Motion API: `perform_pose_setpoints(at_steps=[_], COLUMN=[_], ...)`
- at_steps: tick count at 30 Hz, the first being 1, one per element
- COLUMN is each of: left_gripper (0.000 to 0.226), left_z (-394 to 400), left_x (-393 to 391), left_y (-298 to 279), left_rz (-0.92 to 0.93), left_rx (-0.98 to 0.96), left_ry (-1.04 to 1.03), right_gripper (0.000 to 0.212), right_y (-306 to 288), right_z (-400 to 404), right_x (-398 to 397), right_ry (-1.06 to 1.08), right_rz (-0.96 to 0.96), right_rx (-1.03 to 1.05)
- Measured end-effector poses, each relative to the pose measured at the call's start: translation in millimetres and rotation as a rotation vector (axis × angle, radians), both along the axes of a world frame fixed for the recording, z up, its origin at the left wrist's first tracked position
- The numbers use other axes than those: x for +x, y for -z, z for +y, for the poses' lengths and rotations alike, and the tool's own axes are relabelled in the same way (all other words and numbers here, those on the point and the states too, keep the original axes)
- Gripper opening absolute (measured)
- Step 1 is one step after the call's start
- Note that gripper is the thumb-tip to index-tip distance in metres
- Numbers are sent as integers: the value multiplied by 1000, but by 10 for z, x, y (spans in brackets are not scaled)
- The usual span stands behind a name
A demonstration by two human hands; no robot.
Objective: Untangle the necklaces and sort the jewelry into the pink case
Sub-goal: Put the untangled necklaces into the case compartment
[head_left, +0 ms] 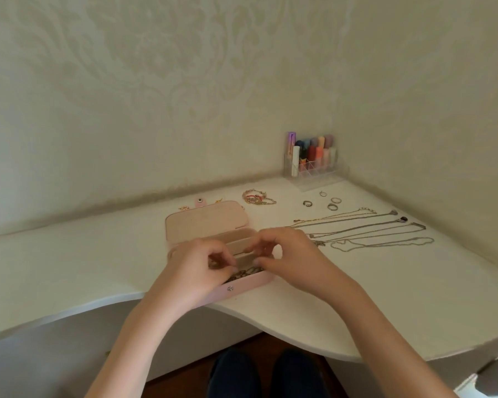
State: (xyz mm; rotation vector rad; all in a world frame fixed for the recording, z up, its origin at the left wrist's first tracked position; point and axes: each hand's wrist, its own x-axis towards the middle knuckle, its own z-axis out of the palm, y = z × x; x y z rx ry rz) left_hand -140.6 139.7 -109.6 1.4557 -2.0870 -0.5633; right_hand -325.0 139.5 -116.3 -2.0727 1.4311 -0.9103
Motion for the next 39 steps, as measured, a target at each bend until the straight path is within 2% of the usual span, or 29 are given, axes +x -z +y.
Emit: perform_pose_setpoints(at_steps=[2,4,7,9,13,16,19,22,24,31,36,39], left_gripper=[13,20,17,14,13,12,11,13,15,16,16,15], left_z=[1,-11,-39,-32,-68,-120,-153,-154,-158,-152,-164,-158], left_x=[-18,-25,-87,-223,-677,-1078,-1438,-1609,-1623,-1613,-1608,-1600], left_y=[-20,-34,-39,-69,-50,48,187,389,507,558,571,567], left_rz=[-64,-72,38,101,143,151,147,92,48,112,110,123], left_rx=[18,-1,-76,-118,-215,-237,-250,-251,-249,-271,-284,-284], left_ry=[-19,-30,-14,-6,100,212,285,322,366,380,377,376], right_gripper=[20,16,11,10,19,22,14,7,10,24,24,23], right_y=[16,20,11,62,245,377,464,449,475,513,488,452], right_z=[-14,-24,-73,-130,-93,22,36,-2,-19,-16,-22,-33], right_x=[-35,-127,-420,-788,-1670,-1993,-2036,-2000,-1991,-1907,-1899,-1898], right_ry=[26,68,195,390,906,1080,1086,1073,1038,992,1021,990], right_rz=[49,11,-71,-66,92,157,160,280,327,448,262,279], right_rx=[-18,-37,-70,-127,-196,-111,-36,-14,-29,94,83,131])
